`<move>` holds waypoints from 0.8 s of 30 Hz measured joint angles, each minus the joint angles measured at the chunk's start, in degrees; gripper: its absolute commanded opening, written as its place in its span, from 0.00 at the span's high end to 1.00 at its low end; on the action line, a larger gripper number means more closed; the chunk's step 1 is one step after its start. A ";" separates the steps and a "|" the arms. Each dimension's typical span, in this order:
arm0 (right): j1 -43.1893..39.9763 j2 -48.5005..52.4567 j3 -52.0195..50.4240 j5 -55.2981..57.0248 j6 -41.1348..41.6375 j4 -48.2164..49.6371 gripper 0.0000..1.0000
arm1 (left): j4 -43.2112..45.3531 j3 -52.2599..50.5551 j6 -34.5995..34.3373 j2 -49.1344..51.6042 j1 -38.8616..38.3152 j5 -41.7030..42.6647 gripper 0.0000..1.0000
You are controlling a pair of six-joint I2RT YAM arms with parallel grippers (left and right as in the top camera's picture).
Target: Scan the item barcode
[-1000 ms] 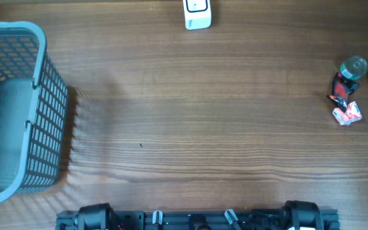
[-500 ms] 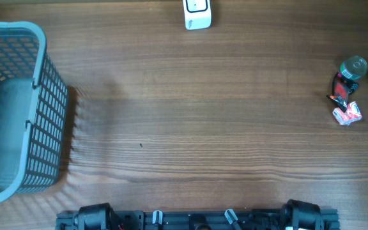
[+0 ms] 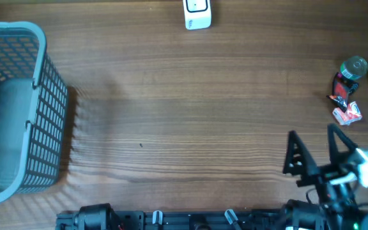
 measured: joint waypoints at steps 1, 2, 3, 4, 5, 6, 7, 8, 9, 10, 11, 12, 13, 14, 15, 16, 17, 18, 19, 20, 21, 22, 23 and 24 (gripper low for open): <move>0.00 0.00 -1.27 -0.85 -1.01 1.11 0.00 | -0.31 0.02 0.02 0.00 -0.28 0.74 0.00; 0.00 0.00 -2.60 -1.62 -2.14 2.36 0.00 | -0.63 0.02 0.02 -0.02 -0.39 1.16 0.00; 0.00 0.00 -3.30 -2.08 -2.86 3.19 0.01 | -1.07 0.00 0.04 -0.02 -0.52 1.51 0.00; 0.00 0.00 -3.78 -2.60 -3.65 4.02 0.00 | -1.38 0.00 0.07 -0.02 -0.63 1.90 0.00; 0.00 0.00 -3.85 -2.91 -4.07 4.42 0.00 | -1.57 0.00 0.11 -0.02 -0.63 2.14 0.00; 0.00 0.00 -3.85 -3.17 -4.57 4.96 0.00 | -1.84 0.00 0.33 -0.02 -0.63 2.25 0.00; 0.00 0.00 -3.85 -3.52 -5.46 5.57 0.00 | -1.99 0.00 0.55 -0.02 -0.63 2.45 0.00; 0.00 0.00 -3.85 -3.72 -6.40 5.90 0.00 | -1.97 -0.04 0.74 -0.02 -0.61 2.69 0.00; 0.00 0.00 -3.91 -3.91 -7.37 6.62 0.00 | -1.97 -0.15 0.79 -0.04 -0.61 2.84 0.00; 0.00 0.00 -3.96 -4.11 -8.20 7.54 0.00 | -1.99 -0.59 0.96 -0.04 -0.61 3.02 0.00; 0.00 0.00 -3.96 -4.26 -8.79 8.13 0.00 | -1.99 -1.33 1.16 -0.07 -0.63 3.23 0.00; 0.00 0.00 -4.02 -4.31 -9.16 8.63 0.00 | -2.05 -2.12 1.22 -0.11 -0.63 3.39 0.00; 0.00 0.00 -4.22 -4.33 -9.88 9.16 0.00 | -2.14 -3.23 1.38 -0.22 -0.63 3.69 0.00; 0.00 0.00 -4.85 -4.52 -10.21 9.55 0.00 | -2.08 -6.86 1.44 -0.42 -0.63 5.11 0.00; 0.00 0.00 -5.27 -4.63 -10.43 9.75 0.00 | -1.70 -8.68 1.60 -0.42 -0.61 5.86 0.00; 0.00 0.00 -5.57 -4.79 -10.51 9.75 0.00 | 0.13 -11.41 1.64 -0.59 -0.63 7.21 0.00; 0.00 0.00 -5.86 -4.92 -10.58 9.75 0.00 | 1.95 -13.75 1.73 -0.74 -0.63 8.22 0.00; 0.00 0.00 -6.16 -4.96 -10.71 9.77 0.00 | 4.63 -17.07 1.81 -0.81 -0.63 9.49 0.00; 0.00 0.00 -6.38 -4.96 -10.73 9.77 0.00 | 7.45 -19.93 1.84 -0.83 -0.61 10.38 0.00; 0.00 0.00 -6.45 -4.96 -10.73 9.81 0.00 | 10.67 -23.04 1.86 -0.79 -0.61 11.10 0.00; 0.00 0.00 -6.47 -4.98 -10.73 9.90 0.00 | 13.53 -26.29 1.86 -0.72 -0.61 11.63 0.00; 0.00 0.00 -6.47 -4.98 -10.84 10.08 0.00 | 16.31 -29.42 1.86 -0.68 -0.61 12.22 0.00; 0.00 0.00 -6.47 -4.98 -10.99 10.19 0.00 | 18.67 -31.74 1.88 -0.68 -0.61 12.52 0.00; 0.00 0.00 -6.49 -5.01 -11.17 10.23 0.00 | 21.31 -34.51 1.99 -0.68 -0.61 12.83 0.00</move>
